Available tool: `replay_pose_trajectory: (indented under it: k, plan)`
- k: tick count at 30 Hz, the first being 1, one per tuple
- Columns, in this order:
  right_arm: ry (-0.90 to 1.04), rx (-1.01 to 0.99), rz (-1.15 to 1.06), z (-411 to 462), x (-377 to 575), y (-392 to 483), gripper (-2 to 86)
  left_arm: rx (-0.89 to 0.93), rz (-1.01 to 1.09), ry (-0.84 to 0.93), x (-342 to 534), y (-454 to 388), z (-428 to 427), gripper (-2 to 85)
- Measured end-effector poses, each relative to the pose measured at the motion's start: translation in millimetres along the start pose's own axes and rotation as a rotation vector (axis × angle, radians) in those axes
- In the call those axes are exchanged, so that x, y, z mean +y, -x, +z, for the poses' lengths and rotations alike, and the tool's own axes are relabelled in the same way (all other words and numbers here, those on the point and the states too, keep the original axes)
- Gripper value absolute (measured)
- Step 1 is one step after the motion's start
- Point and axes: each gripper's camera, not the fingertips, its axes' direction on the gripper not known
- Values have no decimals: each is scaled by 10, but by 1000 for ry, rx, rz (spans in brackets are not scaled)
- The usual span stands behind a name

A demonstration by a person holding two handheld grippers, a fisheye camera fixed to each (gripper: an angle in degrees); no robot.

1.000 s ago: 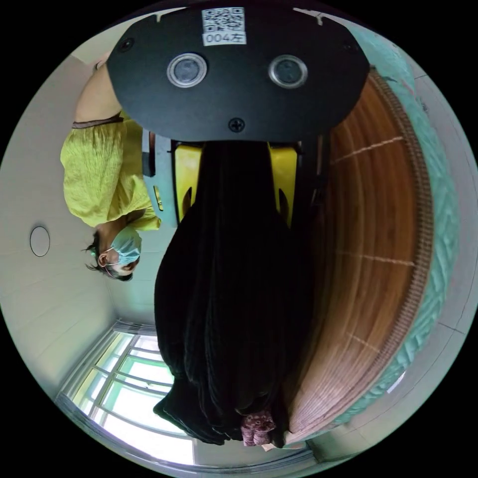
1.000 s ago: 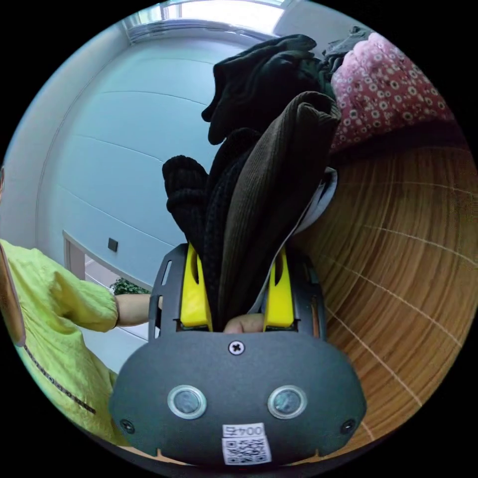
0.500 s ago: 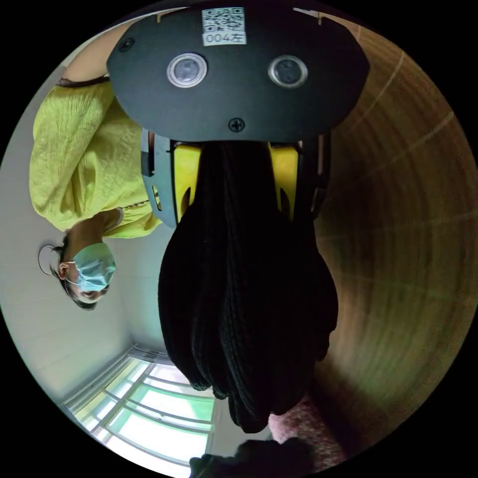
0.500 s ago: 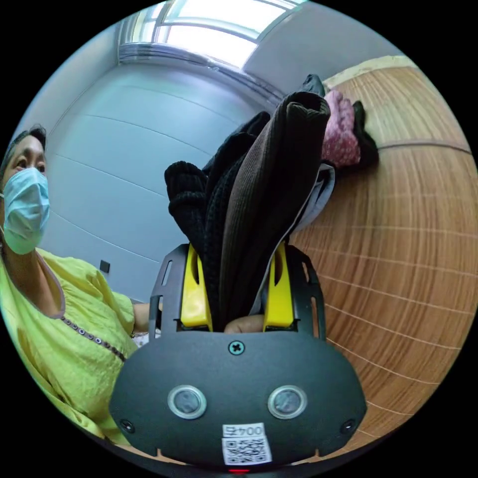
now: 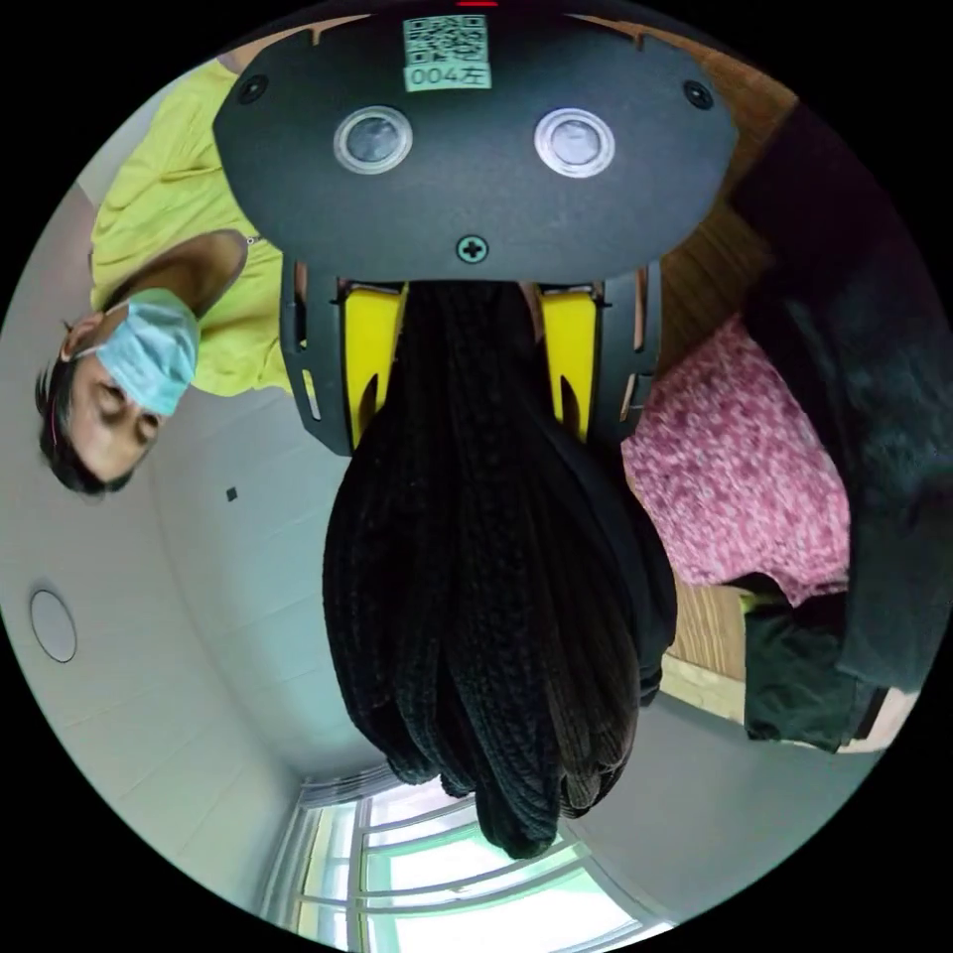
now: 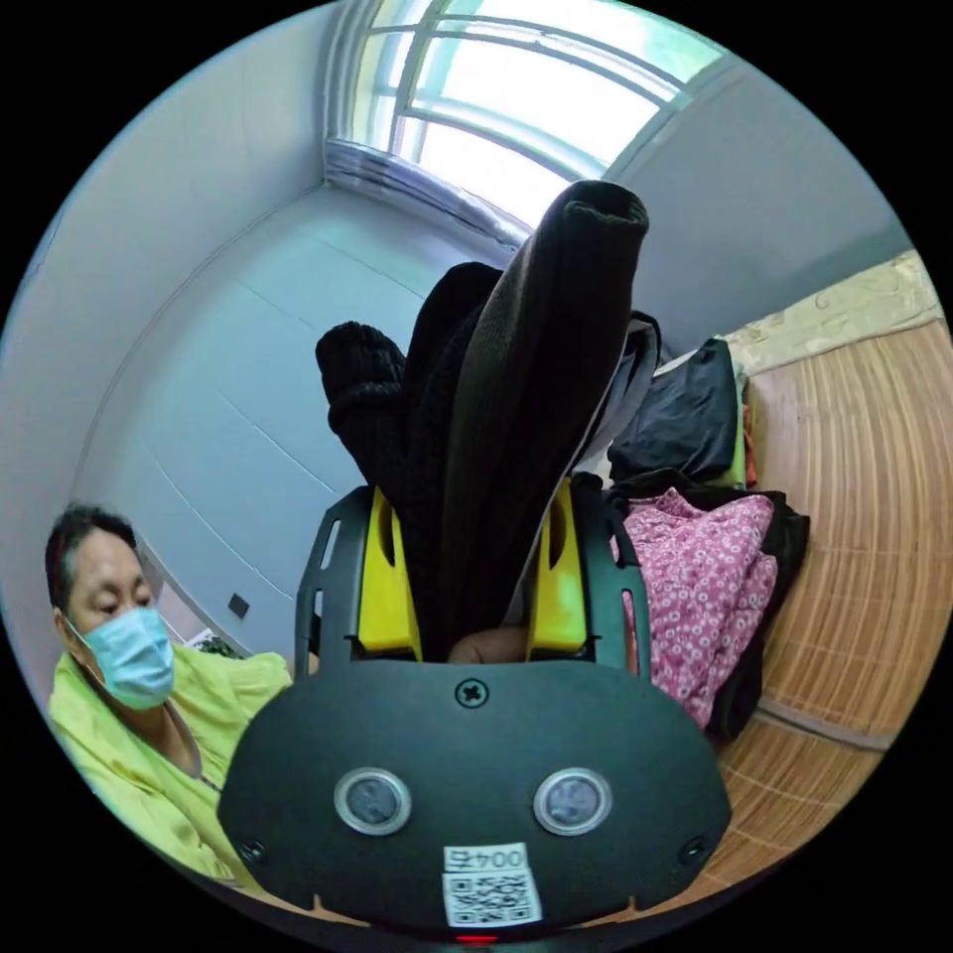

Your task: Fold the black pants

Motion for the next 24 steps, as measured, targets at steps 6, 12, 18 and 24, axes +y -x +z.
replay_pose_trajectory:
  k: [6, 12, 18, 24]
  plan:
    - [149, 91, 266, 965, -145, -1418, 199, -159, -258, -49, 163, 1175, 258, 229]
    - [131, 176, 485, 1196, 192, -2211, 191, -423, -288, -1, 189, 1154, 829, 223]
    - [320, 327, 401, 1430, -112, -1808, 181, -375, -303, 0, 334, 1075, 1164, 228]
    - [303, 541, 190, 1374, -112, -1319, 146, -495, -320, 2, 460, 910, 1500, 225]
